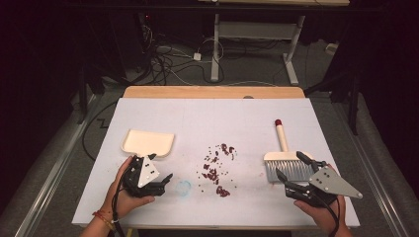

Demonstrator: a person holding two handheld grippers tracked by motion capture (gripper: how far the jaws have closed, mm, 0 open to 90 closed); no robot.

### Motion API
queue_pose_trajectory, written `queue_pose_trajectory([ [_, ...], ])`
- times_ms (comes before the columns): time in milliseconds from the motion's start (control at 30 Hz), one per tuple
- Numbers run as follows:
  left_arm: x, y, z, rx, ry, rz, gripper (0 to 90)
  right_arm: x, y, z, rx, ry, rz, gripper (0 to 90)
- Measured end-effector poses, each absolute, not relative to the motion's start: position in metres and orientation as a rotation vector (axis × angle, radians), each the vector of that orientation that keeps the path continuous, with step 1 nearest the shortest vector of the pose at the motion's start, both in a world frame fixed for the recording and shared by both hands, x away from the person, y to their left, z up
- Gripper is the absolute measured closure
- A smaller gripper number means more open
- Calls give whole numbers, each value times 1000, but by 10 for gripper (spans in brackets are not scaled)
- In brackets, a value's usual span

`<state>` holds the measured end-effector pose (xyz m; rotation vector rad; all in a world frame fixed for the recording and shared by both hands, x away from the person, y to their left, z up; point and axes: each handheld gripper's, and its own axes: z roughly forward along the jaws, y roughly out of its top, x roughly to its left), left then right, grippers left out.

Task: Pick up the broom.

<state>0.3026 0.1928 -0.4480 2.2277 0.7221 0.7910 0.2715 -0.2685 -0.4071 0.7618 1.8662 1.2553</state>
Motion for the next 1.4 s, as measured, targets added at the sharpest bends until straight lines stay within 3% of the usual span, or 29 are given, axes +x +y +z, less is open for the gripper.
queue_pose_trajectory([
  [733,299,197,-447,2225,700,778,185,297,-272,-420,884,1921,1133,221],
  [1400,302,193,-451,2251,696,752,185,395,-289,-410,1226,1956,903,254],
])
